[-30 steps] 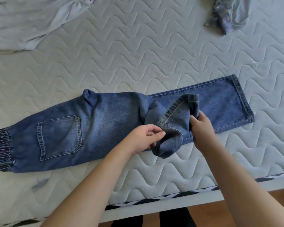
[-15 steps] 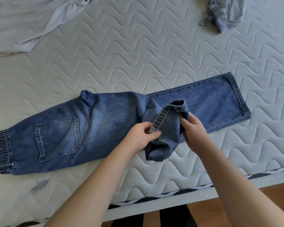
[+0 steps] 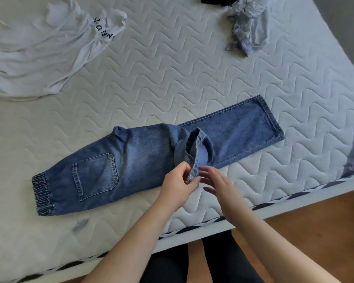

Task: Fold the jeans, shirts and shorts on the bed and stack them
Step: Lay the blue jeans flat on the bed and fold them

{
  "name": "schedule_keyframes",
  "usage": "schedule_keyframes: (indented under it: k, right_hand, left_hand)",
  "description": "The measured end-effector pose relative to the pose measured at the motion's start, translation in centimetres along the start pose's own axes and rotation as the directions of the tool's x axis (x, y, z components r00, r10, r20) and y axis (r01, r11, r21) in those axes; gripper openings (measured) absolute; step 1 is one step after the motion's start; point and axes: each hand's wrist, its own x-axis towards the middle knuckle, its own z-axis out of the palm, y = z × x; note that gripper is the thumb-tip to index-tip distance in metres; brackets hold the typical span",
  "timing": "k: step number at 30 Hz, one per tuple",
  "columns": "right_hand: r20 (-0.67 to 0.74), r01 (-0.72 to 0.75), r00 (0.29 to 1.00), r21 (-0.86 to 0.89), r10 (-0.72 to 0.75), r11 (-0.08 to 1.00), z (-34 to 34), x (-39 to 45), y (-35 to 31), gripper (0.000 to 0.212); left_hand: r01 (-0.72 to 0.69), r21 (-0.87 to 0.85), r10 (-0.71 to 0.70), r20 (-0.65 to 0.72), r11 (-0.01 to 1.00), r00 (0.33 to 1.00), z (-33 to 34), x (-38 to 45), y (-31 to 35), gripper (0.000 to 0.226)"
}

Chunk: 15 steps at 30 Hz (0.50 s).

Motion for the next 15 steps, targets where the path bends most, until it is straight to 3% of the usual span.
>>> schedule_keyframes:
  k: [2, 5, 7, 9, 12, 15]
  right_hand:
    - [0.073, -0.122, 0.991, 0.214, 0.108, 0.969, 0.6, -1.3, -0.9, 0.041]
    - [0.065, -0.206, 0.978, 0.311, 0.196, 0.928, 1.1, -2.1, -2.4, 0.044]
    - [0.014, -0.181, 0.983, 0.285, 0.185, 0.941, 1.5, -2.5, -3.3, 0.025]
    - [-0.055, -0.141, 0.986, 0.209, 0.156, 0.968, 1.7, -2.8, -3.9, 0.007]
    - [-0.073, -0.115, 0.989, 0.164, 0.129, 0.980, 1.4, -3.6, -4.5, 0.014]
    - [-0.062, -0.041, 0.997, 0.018, 0.042, 0.999, 1.4, -4.7, -4.4, 0.016]
  left_hand:
    - [-0.159, 0.158, 0.159, 0.015, 0.974, 0.987, -0.2, -1.8, 1.1, 0.022]
    - [-0.344, 0.247, 0.319, 0.137, 0.906, 0.938, -0.6, -4.3, 2.6, 0.016]
    - [-0.406, 0.233, 0.350, 0.248, 0.883, 0.903, -1.0, -5.8, 3.5, 0.016]
    - [-0.375, 0.141, 0.328, 0.273, 0.916, 0.904, -1.7, -7.2, 4.0, 0.014]
    - [-0.263, 0.066, 0.257, 0.087, 0.963, 0.963, -3.6, -8.5, 4.4, 0.007]
    - [-0.198, 0.071, 0.205, -0.105, 0.978, 0.973, -5.8, -8.6, 4.7, 0.017]
